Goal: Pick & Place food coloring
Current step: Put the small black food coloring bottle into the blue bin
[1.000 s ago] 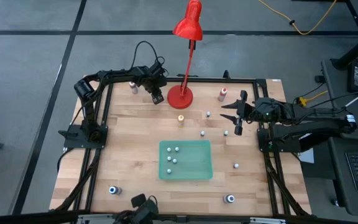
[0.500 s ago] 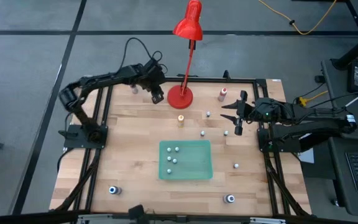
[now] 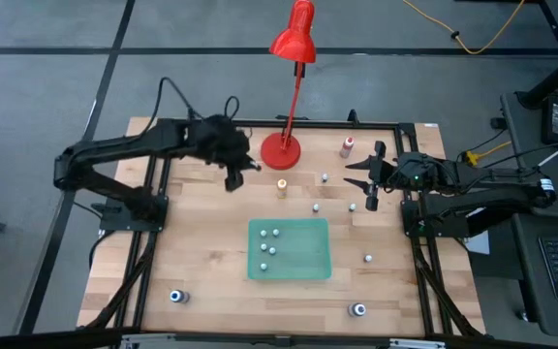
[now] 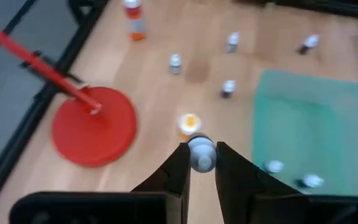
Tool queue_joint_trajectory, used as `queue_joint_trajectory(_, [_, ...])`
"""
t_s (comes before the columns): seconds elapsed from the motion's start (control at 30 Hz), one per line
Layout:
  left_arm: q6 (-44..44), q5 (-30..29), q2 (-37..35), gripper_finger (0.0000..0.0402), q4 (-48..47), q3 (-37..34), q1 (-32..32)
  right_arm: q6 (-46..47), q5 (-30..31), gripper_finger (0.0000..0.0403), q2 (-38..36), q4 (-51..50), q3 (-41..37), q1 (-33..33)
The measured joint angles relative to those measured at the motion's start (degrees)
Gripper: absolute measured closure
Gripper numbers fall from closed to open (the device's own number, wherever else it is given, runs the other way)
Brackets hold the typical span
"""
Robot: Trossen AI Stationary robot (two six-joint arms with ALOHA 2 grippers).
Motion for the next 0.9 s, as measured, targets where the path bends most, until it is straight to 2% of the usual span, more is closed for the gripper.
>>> queue_joint_trajectory(0.27, [-4.2,-1.94,-1.35,0.0353,-0.25,0.0,-12.9,0.07,0.0,0.024,0.0,0.02,-0.01,0.0])
queue_joint_trajectory(0.53, [-13.49,-9.25,-0.58,0.0353,-1.32,3.07,-23.25,1.78,0.0,0.024,0.02,0.02,0.0,0.0])
queue_joint_trajectory(0.67, [-15.81,-13.51,1.9,0.0354,-2.33,6.43,-28.21,1.66,0.0,0.024,0.04,0.07,0.0,-0.01])
queue_joint_trajectory(0.9, [-17.01,-13.46,10.26,0.0353,-1.51,12.31,-34.0,1.53,-0.04,0.024,0.04,0.13,-0.02,0.0])
